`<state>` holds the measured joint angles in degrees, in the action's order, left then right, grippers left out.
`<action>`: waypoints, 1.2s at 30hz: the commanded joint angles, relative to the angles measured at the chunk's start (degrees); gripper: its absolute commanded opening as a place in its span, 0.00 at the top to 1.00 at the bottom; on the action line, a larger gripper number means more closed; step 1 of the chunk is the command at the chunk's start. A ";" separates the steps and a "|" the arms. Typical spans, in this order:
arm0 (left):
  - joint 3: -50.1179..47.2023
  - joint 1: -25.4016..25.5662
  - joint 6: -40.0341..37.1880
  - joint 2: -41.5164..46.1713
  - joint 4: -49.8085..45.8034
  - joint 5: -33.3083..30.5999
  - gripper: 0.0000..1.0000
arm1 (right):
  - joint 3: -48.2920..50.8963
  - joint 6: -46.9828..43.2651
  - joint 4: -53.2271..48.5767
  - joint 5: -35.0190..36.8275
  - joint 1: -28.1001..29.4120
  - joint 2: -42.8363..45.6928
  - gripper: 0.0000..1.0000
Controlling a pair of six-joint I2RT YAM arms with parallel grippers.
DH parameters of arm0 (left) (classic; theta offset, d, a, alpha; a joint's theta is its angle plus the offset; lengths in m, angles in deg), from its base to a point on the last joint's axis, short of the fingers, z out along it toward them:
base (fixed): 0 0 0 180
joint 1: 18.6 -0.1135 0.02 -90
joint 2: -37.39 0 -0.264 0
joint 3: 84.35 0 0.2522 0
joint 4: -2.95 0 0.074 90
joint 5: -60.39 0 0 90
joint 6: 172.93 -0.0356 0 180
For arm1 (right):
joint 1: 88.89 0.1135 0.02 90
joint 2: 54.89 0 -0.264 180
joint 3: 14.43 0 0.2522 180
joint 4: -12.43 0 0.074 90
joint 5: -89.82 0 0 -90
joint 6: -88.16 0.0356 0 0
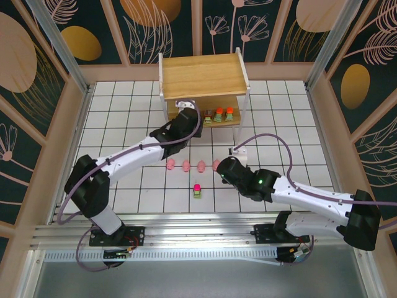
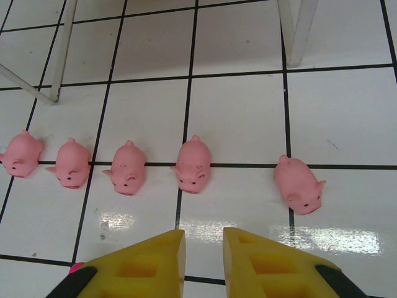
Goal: Place and organize the plastic toys onto the shelf
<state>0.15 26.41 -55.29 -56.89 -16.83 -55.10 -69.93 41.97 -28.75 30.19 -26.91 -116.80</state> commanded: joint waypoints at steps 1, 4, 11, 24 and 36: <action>-1.92 1.06 0.22 3.14 1.43 -0.07 0.54 | -0.63 0.52 -0.97 1.40 0.76 0.46 0.74; -3.72 2.23 0.48 4.72 1.45 -0.59 0.53 | -0.69 0.67 -0.83 1.51 1.22 0.09 0.71; -9.53 4.89 1.45 9.70 1.80 -1.11 0.53 | -1.40 1.04 -0.35 1.45 2.48 -1.22 0.69; -28.89 8.60 3.74 24.71 1.39 -3.95 0.52 | -2.77 2.87 3.70 1.02 6.77 -7.58 0.68; -42.32 9.02 4.09 36.95 1.52 -3.56 0.50 | -7.15 4.82 8.34 -0.93 11.22 -18.40 0.54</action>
<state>-40.07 35.09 -52.10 -21.90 -15.50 -57.73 -74.76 45.12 -22.46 29.23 -16.66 -133.39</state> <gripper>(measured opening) 0.500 0.458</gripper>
